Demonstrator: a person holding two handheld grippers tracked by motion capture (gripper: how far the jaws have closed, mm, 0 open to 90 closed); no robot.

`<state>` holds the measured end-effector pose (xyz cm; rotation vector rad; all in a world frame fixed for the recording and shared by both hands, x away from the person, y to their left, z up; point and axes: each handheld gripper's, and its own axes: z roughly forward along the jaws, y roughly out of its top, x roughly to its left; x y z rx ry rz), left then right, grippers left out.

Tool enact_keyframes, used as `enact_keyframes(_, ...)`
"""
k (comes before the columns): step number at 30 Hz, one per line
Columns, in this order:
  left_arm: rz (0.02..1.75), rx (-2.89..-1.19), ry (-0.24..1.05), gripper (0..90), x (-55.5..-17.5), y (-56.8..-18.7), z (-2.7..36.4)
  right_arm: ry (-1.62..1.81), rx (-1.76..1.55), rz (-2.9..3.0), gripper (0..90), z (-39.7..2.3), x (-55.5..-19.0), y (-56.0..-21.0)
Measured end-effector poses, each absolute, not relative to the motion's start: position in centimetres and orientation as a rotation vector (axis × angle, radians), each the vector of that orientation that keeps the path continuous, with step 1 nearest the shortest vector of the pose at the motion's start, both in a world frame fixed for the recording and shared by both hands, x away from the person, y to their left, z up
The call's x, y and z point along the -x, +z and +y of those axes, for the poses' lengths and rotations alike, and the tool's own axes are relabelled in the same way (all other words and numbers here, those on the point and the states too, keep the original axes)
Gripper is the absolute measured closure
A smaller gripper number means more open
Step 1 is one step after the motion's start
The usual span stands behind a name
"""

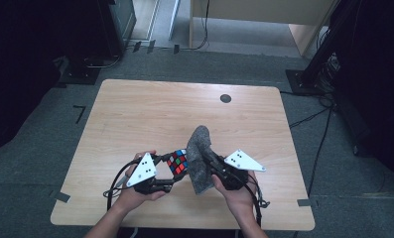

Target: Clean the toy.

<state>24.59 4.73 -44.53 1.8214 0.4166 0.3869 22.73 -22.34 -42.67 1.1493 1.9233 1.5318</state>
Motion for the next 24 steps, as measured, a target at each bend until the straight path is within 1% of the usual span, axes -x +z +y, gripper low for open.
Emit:
enact_keyframes(5,0.434,-1.831,0.388,34.6,-24.8,-44.8,4.7,1.641,-1.024,1.918,77.9,-21.3,-21.5,-40.7)
enact_keyframes(7,0.410,-1.829,0.382,34.6,-24.5,-44.7,4.5,1.650,-0.977,1.939,77.9,-20.7,-21.1,-40.6)
enact_keyframes(9,0.398,-1.838,0.401,34.6,-24.1,-44.5,4.3,1.610,-0.959,1.975,77.9,-20.2,-21.2,-41.1)
enact_keyframes(10,0.394,-1.842,0.414,34.6,-24.0,-44.5,4.2,1.623,-0.974,1.970,77.9,-20.4,-21.4,-41.3)
enact_keyframes(12,0.394,-1.828,0.394,34.6,-24.0,-44.4,4.4,1.643,-1.038,1.962,77.9,-21.1,-22.1,-41.9)
enact_keyframes(15,0.403,-1.814,0.388,34.6,-24.3,-44.4,4.6,1.560,-1.149,1.956,78.0,-22.4,-23.1,-42.7)
enact_keyframes(17,0.408,-1.822,0.394,34.6,-24.4,-44.5,4.7,1.578,-1.195,1.941,77.9,-22.8,-23.2,-42.7)
enact_keyframes(19,0.411,-1.837,0.405,34.6,-24.5,-44.7,4.6,1.632,-1.155,1.926,77.8,-22.5,-22.6,-42.1)
enact_keyframes(22,0.406,-1.833,0.400,34.6,-24.4,-44.8,4.4,1.692,-1.011,1.947,77.8,-21.2,-21.4,-40.7)
enact_keyframes(24,0.395,-1.815,0.391,34.6,-24.2,-44.5,4.5,1.673,-0.968,1.975,77.7,-20.5,-21.0,-40.4)
